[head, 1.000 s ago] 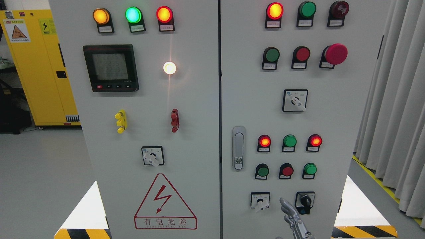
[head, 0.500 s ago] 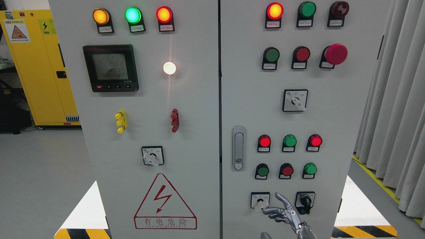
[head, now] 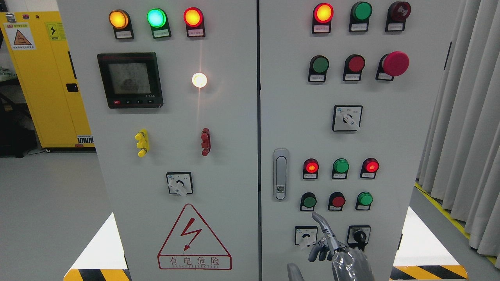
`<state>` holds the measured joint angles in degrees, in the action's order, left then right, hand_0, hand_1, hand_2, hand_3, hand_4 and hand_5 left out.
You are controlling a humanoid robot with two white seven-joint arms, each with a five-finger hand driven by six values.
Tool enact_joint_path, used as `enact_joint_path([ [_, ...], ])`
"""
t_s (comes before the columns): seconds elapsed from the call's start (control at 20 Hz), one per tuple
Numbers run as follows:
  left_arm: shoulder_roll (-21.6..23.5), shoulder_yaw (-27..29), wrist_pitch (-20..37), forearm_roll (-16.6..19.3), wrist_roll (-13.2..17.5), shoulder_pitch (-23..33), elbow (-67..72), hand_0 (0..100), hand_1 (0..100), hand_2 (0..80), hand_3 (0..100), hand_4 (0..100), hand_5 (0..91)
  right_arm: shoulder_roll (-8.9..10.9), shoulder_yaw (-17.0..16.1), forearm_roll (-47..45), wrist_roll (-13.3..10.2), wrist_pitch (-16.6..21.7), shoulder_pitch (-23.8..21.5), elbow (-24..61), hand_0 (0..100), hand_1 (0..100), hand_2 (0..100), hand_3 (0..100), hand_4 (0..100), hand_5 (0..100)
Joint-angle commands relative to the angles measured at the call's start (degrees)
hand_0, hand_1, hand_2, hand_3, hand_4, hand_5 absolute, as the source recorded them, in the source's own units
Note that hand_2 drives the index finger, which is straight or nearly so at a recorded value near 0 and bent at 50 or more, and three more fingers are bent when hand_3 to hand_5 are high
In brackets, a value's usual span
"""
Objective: Release door handle
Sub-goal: 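Reach the right hand up toward the silver lever door handle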
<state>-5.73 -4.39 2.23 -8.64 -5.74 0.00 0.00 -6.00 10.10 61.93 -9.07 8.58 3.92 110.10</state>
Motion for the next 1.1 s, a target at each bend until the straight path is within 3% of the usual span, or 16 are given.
enact_joint_path([
  [0.0, 0.0, 0.0, 0.0, -0.1, 0.0, 1.2, -0.9, 12, 56, 0.0, 0, 0, 0.0, -1.91, 4.7, 15.8, -1.9, -3.4, 4.1, -6.2, 29, 36, 0, 99, 99, 100],
  [0.35, 0.0, 0.0, 0.0, -0.1, 0.0, 1.2, -0.9, 12, 56, 0.0, 0, 0, 0.0, -1.91, 6.9, 20.9, -4.0, -9.6, 7.4, -10.2, 29, 37, 0, 99, 99, 100],
  [1.05, 0.0, 0.0, 0.0, 0.0, 0.0, 1.2, -0.9, 12, 56, 0.0, 0, 0, 0.0, -2.00, 7.6, 20.3, -4.1, -13.2, 11.5, -15.3, 33, 36, 0, 99, 99, 100],
])
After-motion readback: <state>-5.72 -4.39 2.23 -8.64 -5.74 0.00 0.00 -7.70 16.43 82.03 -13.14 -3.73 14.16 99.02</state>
